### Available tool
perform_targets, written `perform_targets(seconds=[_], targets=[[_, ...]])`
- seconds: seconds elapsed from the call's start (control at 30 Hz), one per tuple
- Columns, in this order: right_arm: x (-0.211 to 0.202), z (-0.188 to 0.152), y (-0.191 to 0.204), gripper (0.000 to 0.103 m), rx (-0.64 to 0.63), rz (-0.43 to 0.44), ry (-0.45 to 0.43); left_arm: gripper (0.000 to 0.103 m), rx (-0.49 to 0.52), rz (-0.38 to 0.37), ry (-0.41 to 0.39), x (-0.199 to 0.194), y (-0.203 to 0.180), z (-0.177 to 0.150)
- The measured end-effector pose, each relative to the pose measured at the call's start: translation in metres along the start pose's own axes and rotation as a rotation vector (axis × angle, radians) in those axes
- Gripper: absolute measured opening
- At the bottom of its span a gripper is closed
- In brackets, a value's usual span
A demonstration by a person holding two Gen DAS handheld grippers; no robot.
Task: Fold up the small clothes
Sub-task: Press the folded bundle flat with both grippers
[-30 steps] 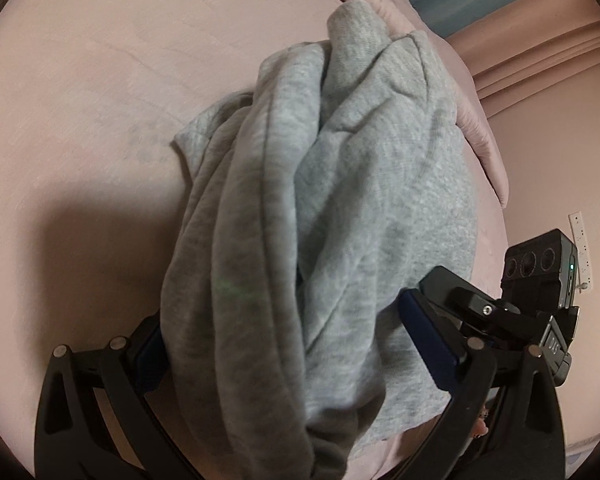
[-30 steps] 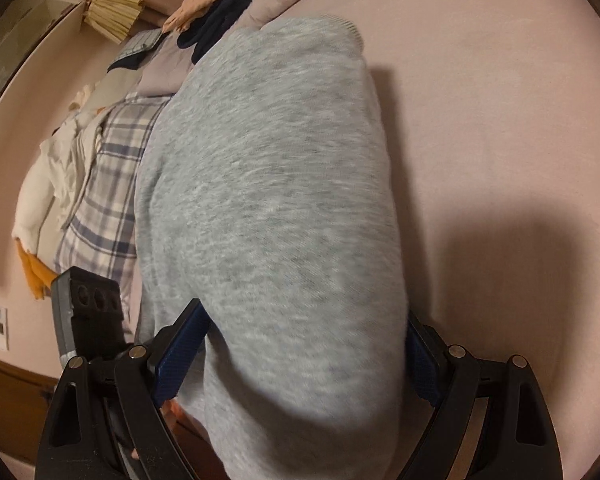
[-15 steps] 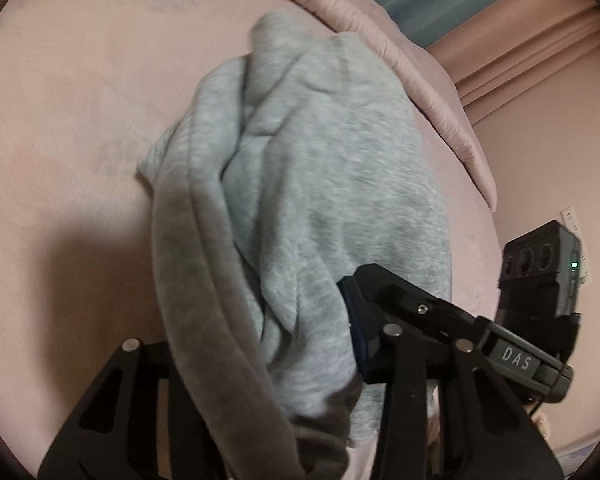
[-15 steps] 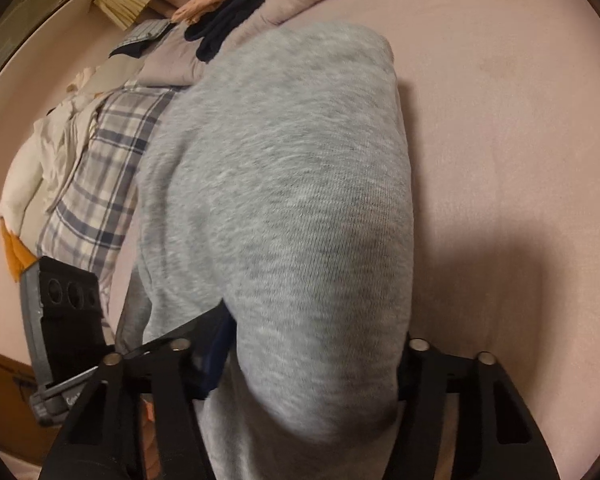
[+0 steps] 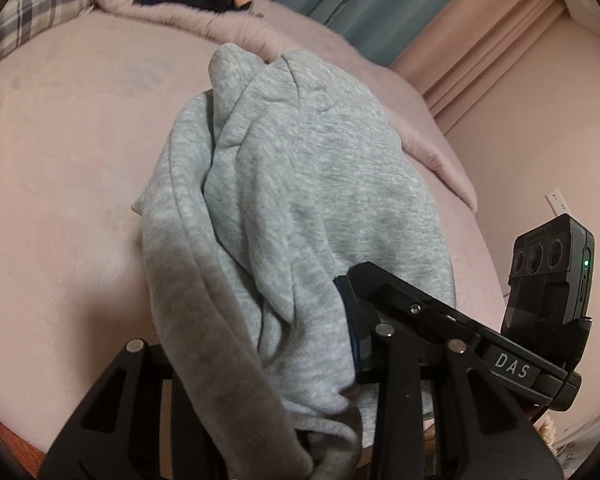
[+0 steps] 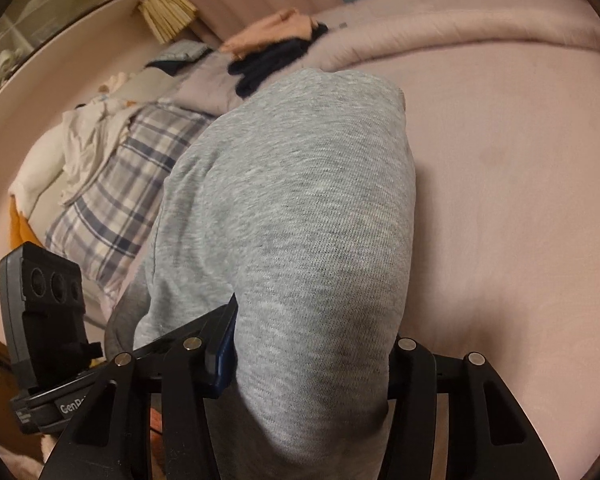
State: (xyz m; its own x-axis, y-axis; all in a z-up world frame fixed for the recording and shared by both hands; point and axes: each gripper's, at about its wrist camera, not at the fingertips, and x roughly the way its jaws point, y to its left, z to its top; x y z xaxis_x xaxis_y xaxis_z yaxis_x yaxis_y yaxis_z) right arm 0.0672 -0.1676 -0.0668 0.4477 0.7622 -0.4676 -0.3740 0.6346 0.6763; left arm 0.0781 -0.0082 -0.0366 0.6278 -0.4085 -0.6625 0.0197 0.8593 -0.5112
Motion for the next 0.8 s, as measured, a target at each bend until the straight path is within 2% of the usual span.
perform_targets(seconds=[0.3, 0.6, 0.8], targets=[[-0.036, 0.006, 0.011, 0.053, -0.046, -0.024, -0.110, 0.037, 0.073, -0.055, -0.052, -0.031, -0.016, -0.007], [-0.050, 0.002, 0.005, 0.054, -0.014, -0.070, -0.155, 0.037, 0.132, -0.083, -0.030, -0.010, -0.028, -0.004], [-0.052, 0.001, -0.003, 0.054, 0.022, -0.100, -0.162, 0.037, 0.180, -0.074, -0.020, 0.009, -0.033, -0.007]])
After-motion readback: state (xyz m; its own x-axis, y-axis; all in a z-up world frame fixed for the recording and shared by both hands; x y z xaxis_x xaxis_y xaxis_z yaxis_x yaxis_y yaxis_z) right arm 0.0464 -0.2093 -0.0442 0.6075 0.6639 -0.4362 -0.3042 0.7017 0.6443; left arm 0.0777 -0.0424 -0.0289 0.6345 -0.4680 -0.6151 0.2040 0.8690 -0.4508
